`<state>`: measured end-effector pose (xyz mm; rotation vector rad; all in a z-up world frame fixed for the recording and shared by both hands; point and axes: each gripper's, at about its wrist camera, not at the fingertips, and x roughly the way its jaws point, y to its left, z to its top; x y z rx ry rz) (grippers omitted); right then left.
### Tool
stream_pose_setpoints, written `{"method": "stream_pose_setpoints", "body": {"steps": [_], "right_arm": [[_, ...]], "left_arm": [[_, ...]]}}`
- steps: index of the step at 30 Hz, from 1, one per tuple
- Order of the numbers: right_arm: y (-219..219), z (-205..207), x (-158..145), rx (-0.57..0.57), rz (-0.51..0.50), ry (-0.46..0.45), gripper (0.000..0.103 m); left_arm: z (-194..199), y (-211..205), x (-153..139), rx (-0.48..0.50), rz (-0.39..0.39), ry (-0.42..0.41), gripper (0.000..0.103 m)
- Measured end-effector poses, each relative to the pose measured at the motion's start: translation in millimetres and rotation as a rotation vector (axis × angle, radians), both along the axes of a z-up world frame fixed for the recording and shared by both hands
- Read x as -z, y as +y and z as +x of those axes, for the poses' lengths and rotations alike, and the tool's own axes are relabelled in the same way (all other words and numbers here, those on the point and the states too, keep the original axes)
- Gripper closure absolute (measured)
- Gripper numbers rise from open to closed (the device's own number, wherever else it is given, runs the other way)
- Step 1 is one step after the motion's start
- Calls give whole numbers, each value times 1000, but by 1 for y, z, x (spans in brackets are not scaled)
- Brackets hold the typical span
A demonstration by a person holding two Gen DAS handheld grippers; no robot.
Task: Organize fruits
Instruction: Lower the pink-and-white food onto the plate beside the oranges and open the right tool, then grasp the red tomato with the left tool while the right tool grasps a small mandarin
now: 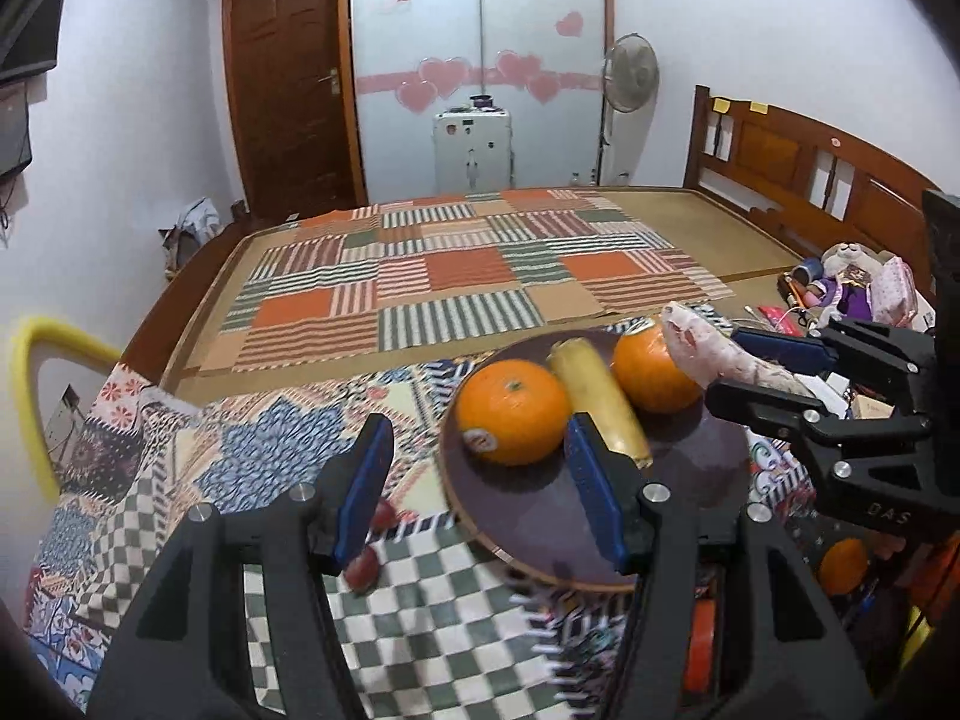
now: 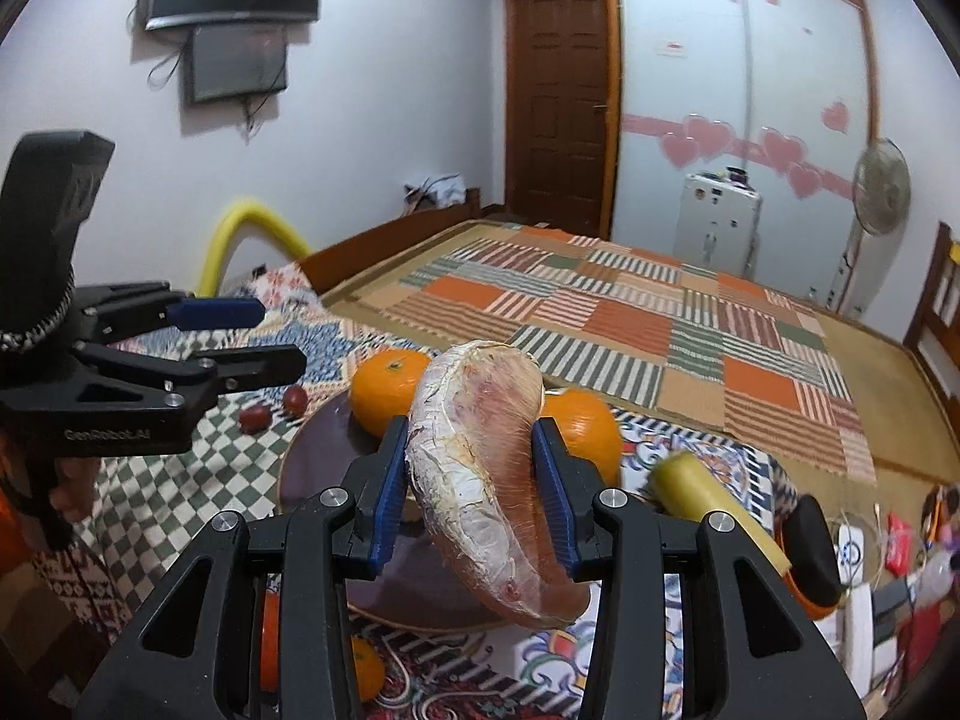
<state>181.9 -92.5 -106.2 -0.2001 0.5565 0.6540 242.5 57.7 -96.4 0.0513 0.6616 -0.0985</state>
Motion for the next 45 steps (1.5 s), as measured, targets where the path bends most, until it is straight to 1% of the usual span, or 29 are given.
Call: {"method": "stream_pose_setpoints", "body": {"steps": [5,10,13,15,18,24,27,32,38,42,45], "right_arm": [[15,6,9,-44,-84,19,66],[13,12,12,-43,-105,54,66],[10,17,16,-48,-100,105,65],[10,19,18,-47,-109,123,65],[12,18,18,-52,-122,125,65],[13,12,8,-56,-99,89,60],[12,9,4,-49,-91,81,60],[1,2,-5,-22,-67,62,60],[-25,-10,-15,37,-52,44,60],[-51,-20,-18,99,-47,58,60],[-69,-35,-19,136,-47,61,60]], "left_arm": [[-2,9,4,-21,-12,5,44],[-3,17,7,-29,-36,4,44],[-4,17,8,-32,-40,6,44],[-5,17,8,-33,-39,5,44],[-5,17,8,-34,-43,3,44],[-6,17,8,-34,-55,-1,44],[-7,15,6,-33,-57,-6,44],[-14,8,-1,-28,-50,-13,44],[-30,-10,-11,5,-43,-20,44],[-44,-30,-10,35,-53,-5,43],[-56,-46,-5,58,-66,26,42]]}}
